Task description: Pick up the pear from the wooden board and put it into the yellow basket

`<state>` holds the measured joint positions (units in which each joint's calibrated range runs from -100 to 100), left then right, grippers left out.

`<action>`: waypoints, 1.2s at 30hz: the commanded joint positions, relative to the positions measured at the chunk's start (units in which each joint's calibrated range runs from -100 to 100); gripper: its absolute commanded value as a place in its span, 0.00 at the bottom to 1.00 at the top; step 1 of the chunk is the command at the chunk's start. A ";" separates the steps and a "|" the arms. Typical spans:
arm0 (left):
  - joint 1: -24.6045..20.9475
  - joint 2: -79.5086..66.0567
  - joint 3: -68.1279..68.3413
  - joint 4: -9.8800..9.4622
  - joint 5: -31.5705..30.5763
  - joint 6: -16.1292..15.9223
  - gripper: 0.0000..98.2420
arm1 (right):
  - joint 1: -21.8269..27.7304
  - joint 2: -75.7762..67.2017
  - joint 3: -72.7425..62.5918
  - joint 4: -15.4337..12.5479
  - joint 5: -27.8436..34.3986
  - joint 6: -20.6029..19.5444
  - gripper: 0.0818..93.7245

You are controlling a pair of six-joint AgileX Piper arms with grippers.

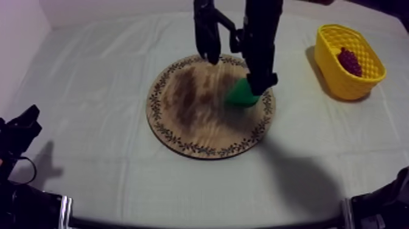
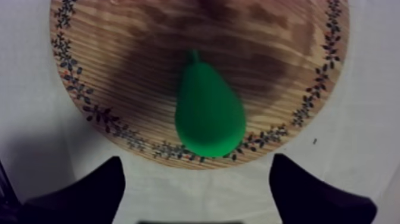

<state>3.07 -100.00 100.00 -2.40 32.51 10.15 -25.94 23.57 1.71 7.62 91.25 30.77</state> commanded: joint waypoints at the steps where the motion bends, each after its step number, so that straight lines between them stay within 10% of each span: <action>1: 0.01 0.00 0.00 -0.02 -0.01 -0.01 0.00 | 0.05 1.21 0.45 0.22 -1.04 -0.06 0.79; 22: 0.01 0.00 0.00 -0.02 -0.01 -0.01 0.00 | 1.47 12.97 -1.75 1.20 -6.58 -0.60 0.75; 36: 0.01 0.00 0.00 -0.02 -0.01 -0.01 0.00 | 1.10 16.73 -3.37 1.17 -8.86 -0.98 0.43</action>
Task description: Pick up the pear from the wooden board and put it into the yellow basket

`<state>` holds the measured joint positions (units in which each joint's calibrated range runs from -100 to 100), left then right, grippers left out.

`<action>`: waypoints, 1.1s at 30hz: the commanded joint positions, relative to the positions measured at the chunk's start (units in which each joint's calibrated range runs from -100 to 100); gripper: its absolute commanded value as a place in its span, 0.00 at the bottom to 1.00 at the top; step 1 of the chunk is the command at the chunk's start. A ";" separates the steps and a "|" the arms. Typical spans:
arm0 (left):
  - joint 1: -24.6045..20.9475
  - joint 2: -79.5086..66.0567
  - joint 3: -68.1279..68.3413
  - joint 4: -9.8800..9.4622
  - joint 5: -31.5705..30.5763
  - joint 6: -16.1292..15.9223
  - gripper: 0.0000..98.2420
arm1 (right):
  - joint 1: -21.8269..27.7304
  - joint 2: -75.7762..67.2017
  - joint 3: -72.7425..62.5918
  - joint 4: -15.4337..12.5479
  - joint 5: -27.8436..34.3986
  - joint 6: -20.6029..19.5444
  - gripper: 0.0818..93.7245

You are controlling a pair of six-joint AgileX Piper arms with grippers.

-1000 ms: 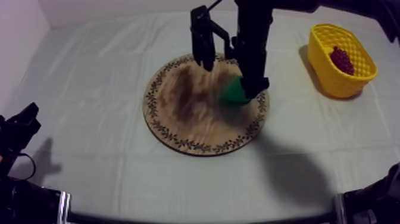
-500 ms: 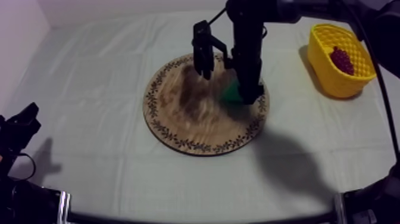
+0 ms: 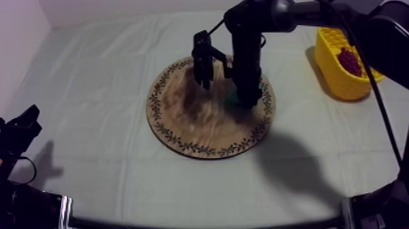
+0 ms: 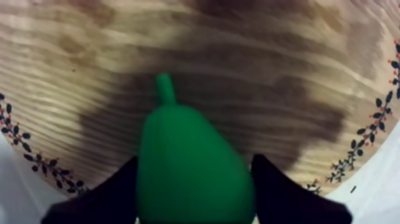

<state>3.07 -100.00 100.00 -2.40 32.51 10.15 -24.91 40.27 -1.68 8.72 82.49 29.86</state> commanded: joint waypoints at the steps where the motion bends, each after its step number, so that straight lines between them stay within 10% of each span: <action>1: 0.01 0.00 0.00 -0.02 -0.01 -0.01 0.00 | 0.17 0.01 -0.03 0.12 -0.16 -0.11 0.42; 16: 0.01 0.00 0.00 -0.02 -0.01 -0.01 0.00 | 5.36 -14.57 -3.52 1.33 0.89 -1.70 0.40; 33: 0.01 0.00 0.00 -0.02 -0.01 -0.01 0.00 | 19.85 -28.68 -6.83 3.57 -4.06 -15.07 0.40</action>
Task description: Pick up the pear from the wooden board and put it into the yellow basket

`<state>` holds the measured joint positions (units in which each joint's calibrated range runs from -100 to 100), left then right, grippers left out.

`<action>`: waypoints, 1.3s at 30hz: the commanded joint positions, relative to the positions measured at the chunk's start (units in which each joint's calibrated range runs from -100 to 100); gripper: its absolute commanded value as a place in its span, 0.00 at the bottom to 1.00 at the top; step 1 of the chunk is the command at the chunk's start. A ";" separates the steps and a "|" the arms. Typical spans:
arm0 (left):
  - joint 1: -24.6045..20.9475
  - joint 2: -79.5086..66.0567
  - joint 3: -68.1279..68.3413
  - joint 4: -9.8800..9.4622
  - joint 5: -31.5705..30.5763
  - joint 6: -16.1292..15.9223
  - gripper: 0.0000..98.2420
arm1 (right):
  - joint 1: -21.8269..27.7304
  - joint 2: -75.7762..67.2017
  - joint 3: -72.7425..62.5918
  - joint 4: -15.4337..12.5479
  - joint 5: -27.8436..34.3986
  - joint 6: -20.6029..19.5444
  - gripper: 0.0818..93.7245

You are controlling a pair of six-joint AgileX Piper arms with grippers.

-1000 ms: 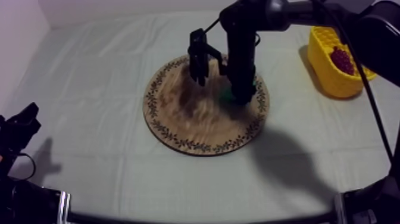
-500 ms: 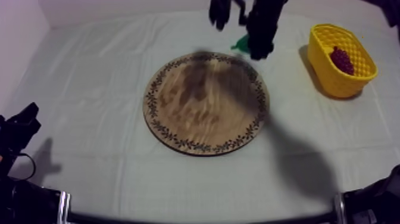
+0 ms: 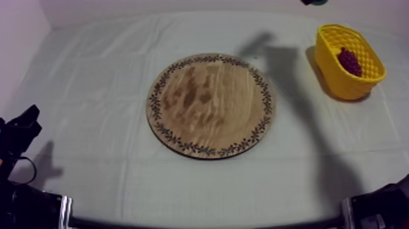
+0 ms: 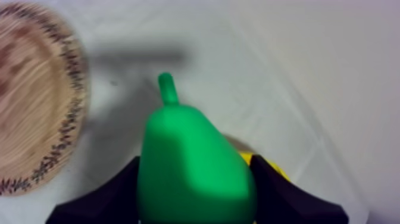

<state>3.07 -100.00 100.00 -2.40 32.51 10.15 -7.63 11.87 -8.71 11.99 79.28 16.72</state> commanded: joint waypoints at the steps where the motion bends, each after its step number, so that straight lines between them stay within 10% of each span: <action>1: 0.01 0.00 0.00 -0.02 -0.01 -0.01 0.00 | 3.70 -0.76 0.50 0.49 -1.33 -2.68 0.40; 15: 0.01 0.00 0.00 -0.02 -0.01 -0.01 0.00 | 14.61 -3.56 12.39 1.32 -6.00 -10.85 0.40; 39: 0.01 0.00 0.00 -0.02 -0.01 -0.01 0.00 | 12.27 5.89 23.47 2.42 -13.82 -13.07 0.64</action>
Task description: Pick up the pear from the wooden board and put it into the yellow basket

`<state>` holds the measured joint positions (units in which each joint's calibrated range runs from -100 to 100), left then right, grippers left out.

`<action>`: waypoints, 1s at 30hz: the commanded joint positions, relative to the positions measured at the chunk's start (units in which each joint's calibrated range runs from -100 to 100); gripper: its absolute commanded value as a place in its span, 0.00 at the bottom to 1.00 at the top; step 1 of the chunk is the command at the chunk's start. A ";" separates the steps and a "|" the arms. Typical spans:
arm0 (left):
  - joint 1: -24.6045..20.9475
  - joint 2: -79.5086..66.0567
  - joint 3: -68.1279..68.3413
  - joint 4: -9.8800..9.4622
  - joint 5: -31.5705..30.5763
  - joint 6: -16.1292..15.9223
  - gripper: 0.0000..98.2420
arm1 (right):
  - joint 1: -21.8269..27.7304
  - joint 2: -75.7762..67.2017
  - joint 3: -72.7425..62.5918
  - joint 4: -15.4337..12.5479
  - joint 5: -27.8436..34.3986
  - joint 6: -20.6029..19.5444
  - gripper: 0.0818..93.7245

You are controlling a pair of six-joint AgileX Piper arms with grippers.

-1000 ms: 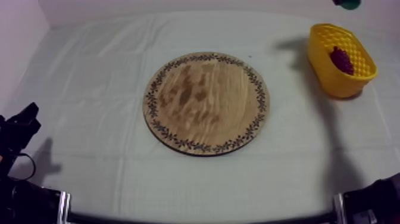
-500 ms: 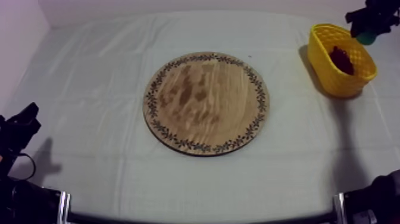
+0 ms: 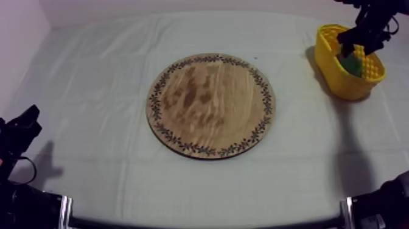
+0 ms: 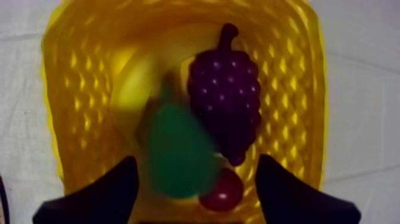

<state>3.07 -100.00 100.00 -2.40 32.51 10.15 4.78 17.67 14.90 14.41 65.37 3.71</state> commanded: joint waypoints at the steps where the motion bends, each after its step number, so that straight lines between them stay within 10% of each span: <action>1: 0.01 0.00 0.00 -0.02 -0.01 -0.01 0.00 | -0.31 0.29 -0.25 0.06 -0.14 -0.10 0.65; 18: 0.01 0.00 0.00 -0.02 -0.01 -0.01 0.00 | 1.28 -28.97 19.23 0.04 -17.54 -0.46 0.59; 30: 0.01 0.00 0.00 -0.02 -0.01 -0.01 0.00 | -0.49 -65.86 46.22 -9.57 -29.09 8.53 0.50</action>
<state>3.07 -100.00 100.00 -2.40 32.51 10.15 4.41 -35.49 54.35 7.18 37.08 9.34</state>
